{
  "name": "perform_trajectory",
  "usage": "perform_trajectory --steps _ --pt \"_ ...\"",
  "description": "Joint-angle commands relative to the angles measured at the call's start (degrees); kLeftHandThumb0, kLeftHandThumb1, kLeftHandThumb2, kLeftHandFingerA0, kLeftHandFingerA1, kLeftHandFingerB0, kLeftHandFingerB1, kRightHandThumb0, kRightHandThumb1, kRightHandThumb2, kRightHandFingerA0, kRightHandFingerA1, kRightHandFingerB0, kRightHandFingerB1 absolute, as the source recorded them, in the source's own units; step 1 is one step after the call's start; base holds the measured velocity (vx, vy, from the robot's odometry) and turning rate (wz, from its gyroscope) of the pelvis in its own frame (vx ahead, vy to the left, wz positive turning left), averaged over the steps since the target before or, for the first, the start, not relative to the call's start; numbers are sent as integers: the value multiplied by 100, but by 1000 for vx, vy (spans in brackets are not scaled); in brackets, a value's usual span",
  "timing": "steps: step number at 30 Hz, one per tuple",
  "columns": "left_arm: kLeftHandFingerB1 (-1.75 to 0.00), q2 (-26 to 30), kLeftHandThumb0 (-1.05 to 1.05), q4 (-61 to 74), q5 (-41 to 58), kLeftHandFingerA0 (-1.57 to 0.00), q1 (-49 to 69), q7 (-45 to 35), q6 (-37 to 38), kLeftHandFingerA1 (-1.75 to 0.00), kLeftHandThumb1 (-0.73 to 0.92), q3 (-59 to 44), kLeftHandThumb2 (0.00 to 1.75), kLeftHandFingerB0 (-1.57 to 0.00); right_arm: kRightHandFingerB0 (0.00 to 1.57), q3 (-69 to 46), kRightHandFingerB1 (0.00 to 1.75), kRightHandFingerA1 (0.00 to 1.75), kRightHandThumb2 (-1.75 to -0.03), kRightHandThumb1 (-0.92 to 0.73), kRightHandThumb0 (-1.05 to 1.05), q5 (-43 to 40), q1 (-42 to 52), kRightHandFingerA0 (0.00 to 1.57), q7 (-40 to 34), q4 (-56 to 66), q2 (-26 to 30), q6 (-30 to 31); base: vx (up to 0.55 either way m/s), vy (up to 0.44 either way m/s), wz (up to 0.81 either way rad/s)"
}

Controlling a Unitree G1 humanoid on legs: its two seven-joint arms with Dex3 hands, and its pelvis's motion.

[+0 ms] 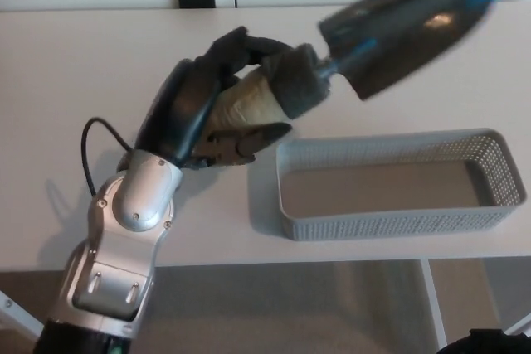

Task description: The robot walks towards a desk on which a shovel is kept on the left hand side and a container is kept on the right hand side. The robot picks up the shovel using its left hand and places it in the container.

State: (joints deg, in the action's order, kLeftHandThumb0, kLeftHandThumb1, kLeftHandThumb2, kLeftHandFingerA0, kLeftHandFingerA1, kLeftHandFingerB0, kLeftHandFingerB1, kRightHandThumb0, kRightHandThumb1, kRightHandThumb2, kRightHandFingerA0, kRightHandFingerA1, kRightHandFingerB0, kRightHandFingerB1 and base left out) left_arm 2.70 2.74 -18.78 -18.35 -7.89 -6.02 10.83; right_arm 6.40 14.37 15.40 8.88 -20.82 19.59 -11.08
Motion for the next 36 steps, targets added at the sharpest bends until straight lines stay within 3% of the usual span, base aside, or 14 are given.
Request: perform_trajectory --steps 1,10,11,13,14,18,19,22,23,24,25,29,31,36 --pt "-92 757 -21 682 -138 -70 -78 -1140 -181 -149 78 650 66 -71 66 18 57 63 -75 -41 -53 54 53 93 143 113 176 223 0 0 0" --pt "-99 859 -24 573 -23 -70 -440 -1285 -822 -153 81 851 67 -65 69 51 59 63 -75 -39 -49 122 -4 92 90 165 192 277 0 0 0" --pt "-98 818 -24 567 3 -66 -472 -1300 -953 -157 82 853 66 -64 72 54 46 51 -55 -46 -41 123 -28 99 66 74 191 185 0 0 0" --pt "-108 786 -24 513 -56 -65 -515 -1264 -1031 -162 84 887 64 -60 69 41 60 65 -76 -38 -49 83 -11 92 95 79 185 164 0 0 0" --pt "-111 766 -23 514 -97 -65 -531 -1243 -1129 -160 84 904 65 -59 73 38 46 50 -54 -46 -43 70 -19 99 107 51 187 140 0 0 0" --pt "-129 652 -22 444 -145 -66 -598 -1160 -1360 -165 86 916 64 -52 69 38 59 64 -75 -40 -50 87 -8 92 108 96 197 181 0 0 0" --pt "-122 604 -22 408 -195 -67 -623 -1104 -1452 -166 86 923 64 -54 73 30 46 51 -55 -46 -42 74 -8 99 107 84 193 164 0 0 0" --pt "-114 513 -22 285 -201 -68 -674 -1025 -1533 -164 87 884 65 -59 69 34 60 64 -76 -38 -49 86 -36 92 115 88 200 185 0 0 0" --pt "-111 503 -22 299 -237 -68 -676 -1015 -1579 -164 87 896 65 -60 72 31 46 50 -55 -46 -42 79 -20 97 133 142 201 221 0 0 0" --pt "-107 501 -22 329 -306 -69 -674 -992 -1622 -163 86 926 66 -62 69 32 60 64 -76 -39 -49 89 -15 92 138 179 199 285 0 0 0" --pt "-106 497 -22 333 -380 -70 -664 -943 -1625 -162 86 958 66 -62 72 37 46 51 -55 -46 -42 102 -20 99 110 141 203 205 0 0 0" --pt "-110 513 -23 348 -656 -73 -653 -834 -1659 -161 87 1099 65 -62 73 50 46 50 -55 -47 -44 138 8 99 118 232 216 273 0 0 0" --pt "-111 520 -25 313 -868 -71 -658 -732 -1704 -165 85 1227 66 -61 67 57 58 64 -76 -41 -52 144 44 92 158 346 223 363 0 0 0" --pt "-72 590 -29 309 -1651 -71 -737 -598 -2029 -162 81 1697 66 -69 68 52 58 64 -76 -40 -51 134 57 92 183 403 215 452 0 0 0"
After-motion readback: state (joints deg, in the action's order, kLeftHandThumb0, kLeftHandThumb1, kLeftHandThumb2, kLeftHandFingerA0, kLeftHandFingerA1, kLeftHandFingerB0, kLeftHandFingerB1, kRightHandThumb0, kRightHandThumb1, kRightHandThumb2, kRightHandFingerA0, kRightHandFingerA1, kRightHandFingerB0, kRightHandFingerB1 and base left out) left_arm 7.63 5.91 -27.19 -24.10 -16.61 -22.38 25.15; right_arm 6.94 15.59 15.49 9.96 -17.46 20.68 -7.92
